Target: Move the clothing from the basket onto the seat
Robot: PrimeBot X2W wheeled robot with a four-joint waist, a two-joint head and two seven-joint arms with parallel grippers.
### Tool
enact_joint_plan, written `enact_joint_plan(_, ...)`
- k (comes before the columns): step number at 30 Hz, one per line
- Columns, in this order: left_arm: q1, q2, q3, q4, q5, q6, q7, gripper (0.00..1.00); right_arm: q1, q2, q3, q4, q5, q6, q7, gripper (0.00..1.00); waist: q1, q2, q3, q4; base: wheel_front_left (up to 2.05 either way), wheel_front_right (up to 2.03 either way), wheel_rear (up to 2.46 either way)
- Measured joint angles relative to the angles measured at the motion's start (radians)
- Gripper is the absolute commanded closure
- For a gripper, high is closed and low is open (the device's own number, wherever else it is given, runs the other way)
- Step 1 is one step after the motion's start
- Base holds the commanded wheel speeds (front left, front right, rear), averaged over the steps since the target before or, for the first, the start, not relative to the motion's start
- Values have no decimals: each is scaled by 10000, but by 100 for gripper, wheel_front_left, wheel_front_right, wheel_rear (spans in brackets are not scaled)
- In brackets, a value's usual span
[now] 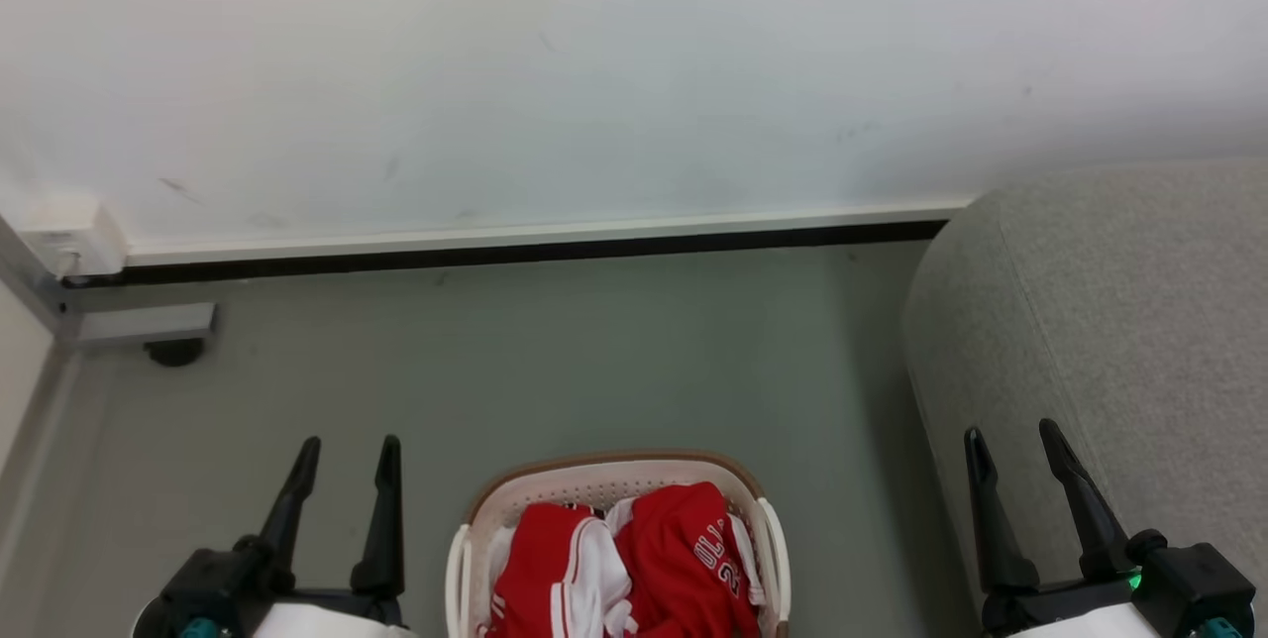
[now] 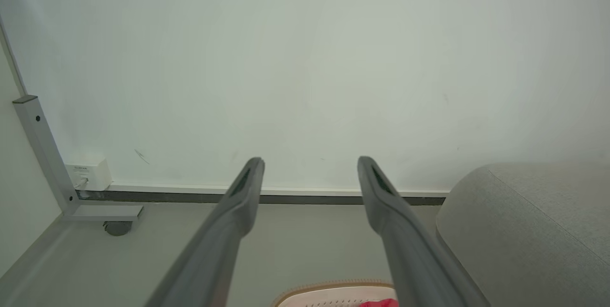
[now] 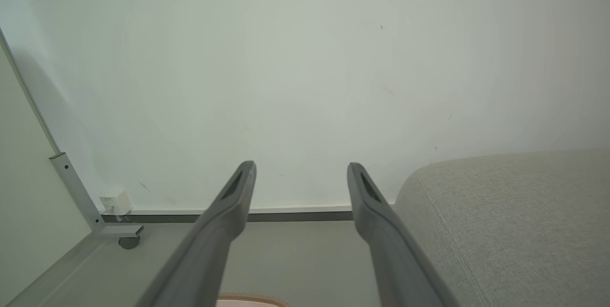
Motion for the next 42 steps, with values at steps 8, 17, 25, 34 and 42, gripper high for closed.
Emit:
enact_joint_plan(8,-544,343,-174,278,94,-12,0,0,-331,-2,138,-144,117,2,0,0,0,0,696,-692,0,0,0)
enact_joint_plan(17,-1235,993,-466,1515,382,-21,21,0,-830,-10,374,-692,510,2,0,0,1,0,1752,-1820,0,0,0)
enact_joint_plan(25,-2408,1904,-1141,3298,857,-27,1181,0,-1234,-17,330,-1524,1028,2,0,0,1,0,2974,-2687,0,0,0)
enact_joint_plan(34,-3638,3005,-3256,5363,1001,-38,2629,0,-1685,-15,395,-2316,1664,2,0,0,1,0,4284,-3465,0,0,0)
enact_joint_plan(42,-4809,3879,-4669,6721,1195,-38,3758,0,-2075,-21,343,-3218,2056,2,0,0,2,0,5356,-4130,0,0,0)
